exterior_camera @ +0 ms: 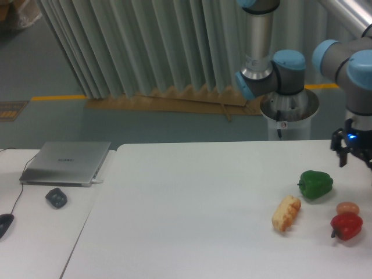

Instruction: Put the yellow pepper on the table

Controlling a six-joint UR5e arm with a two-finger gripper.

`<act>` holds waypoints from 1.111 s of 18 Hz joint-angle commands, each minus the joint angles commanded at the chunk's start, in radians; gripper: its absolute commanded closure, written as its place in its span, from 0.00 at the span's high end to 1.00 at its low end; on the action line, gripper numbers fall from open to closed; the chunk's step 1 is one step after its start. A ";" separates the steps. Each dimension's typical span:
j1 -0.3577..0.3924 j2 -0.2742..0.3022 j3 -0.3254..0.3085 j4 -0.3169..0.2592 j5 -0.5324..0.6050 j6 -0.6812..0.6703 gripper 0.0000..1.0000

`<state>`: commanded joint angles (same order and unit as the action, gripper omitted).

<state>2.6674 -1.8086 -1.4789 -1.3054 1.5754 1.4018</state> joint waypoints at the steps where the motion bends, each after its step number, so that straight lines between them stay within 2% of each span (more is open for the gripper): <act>1: 0.021 0.000 0.006 0.003 0.005 0.020 1.00; 4: 0.078 -0.005 0.031 0.011 0.000 -0.012 1.00; 7: 0.147 -0.015 0.035 0.012 0.009 -0.131 1.00; 10: 0.172 -0.037 0.038 0.023 0.014 -0.239 1.00; 12: 0.184 -0.047 0.042 0.052 0.011 -0.288 1.00; 15: 0.187 -0.081 0.045 0.112 0.012 -0.443 1.00; 20: 0.195 -0.127 0.054 0.170 0.023 -0.489 1.00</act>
<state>2.8624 -1.9358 -1.4251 -1.1353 1.5984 0.9127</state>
